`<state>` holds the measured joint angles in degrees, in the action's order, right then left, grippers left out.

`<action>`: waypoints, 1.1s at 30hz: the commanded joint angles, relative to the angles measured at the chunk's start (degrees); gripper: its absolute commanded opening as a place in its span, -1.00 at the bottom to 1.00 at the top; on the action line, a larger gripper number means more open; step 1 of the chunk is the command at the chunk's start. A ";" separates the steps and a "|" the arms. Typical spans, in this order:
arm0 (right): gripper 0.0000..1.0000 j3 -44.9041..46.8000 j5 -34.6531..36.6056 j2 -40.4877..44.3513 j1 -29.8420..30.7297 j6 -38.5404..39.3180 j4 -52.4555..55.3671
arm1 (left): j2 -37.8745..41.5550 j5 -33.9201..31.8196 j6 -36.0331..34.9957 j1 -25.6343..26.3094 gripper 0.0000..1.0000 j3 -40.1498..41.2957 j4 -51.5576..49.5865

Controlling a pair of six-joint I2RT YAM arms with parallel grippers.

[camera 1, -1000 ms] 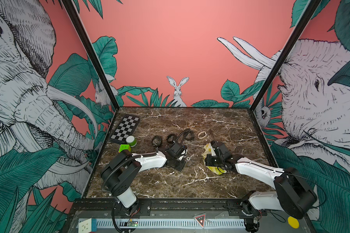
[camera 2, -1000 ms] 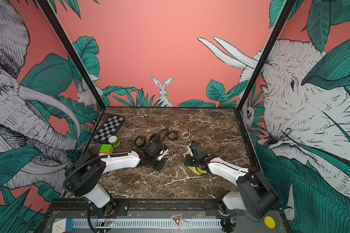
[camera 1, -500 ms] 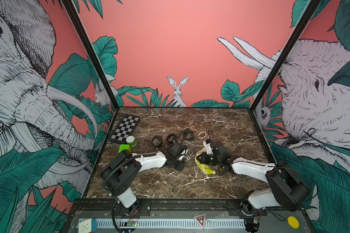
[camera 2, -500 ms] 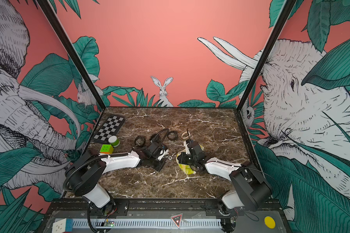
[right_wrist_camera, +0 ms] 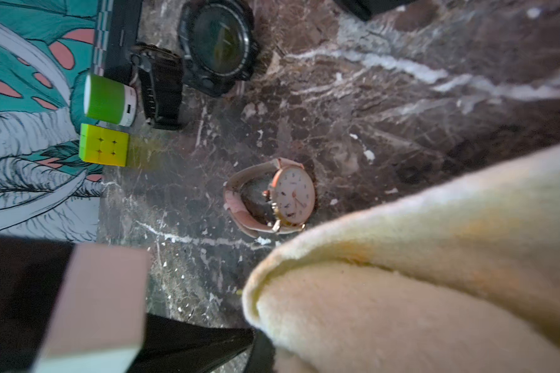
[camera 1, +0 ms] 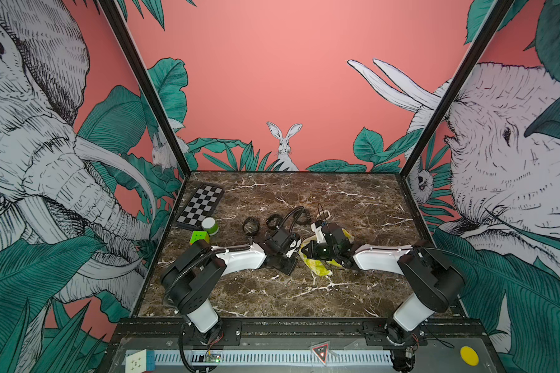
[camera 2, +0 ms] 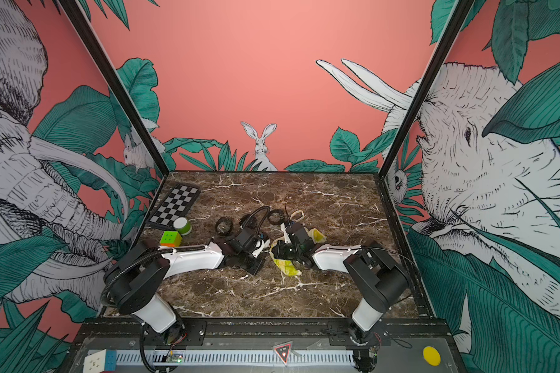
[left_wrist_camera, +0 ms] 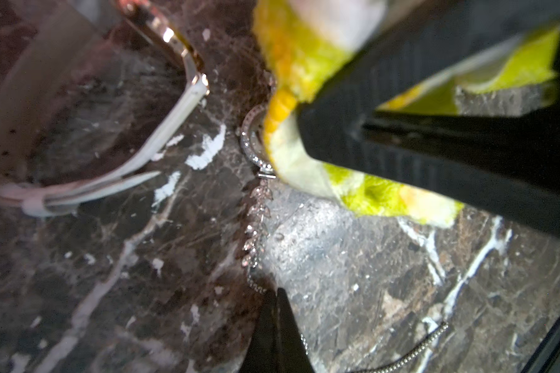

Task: Wipe the watch dial
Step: Wipe the dirt from the watch dial.

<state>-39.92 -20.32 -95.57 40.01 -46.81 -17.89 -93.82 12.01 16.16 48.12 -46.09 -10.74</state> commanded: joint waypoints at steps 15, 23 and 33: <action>-1.00 1.14 14.01 2.93 1.09 1.65 6.77 | 1.85 1.36 3.31 0.20 -1.00 8.70 0.56; -1.00 -0.51 15.61 7.16 0.66 4.81 12.64 | 3.03 1.96 3.61 0.22 -1.00 10.16 1.00; -1.00 -4.15 8.14 9.66 0.31 11.53 15.12 | 5.04 1.71 4.45 0.70 -1.00 11.78 1.10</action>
<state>-41.50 -8.62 -86.00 40.45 -38.59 -2.68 -88.14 15.07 19.94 48.36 -36.82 -2.61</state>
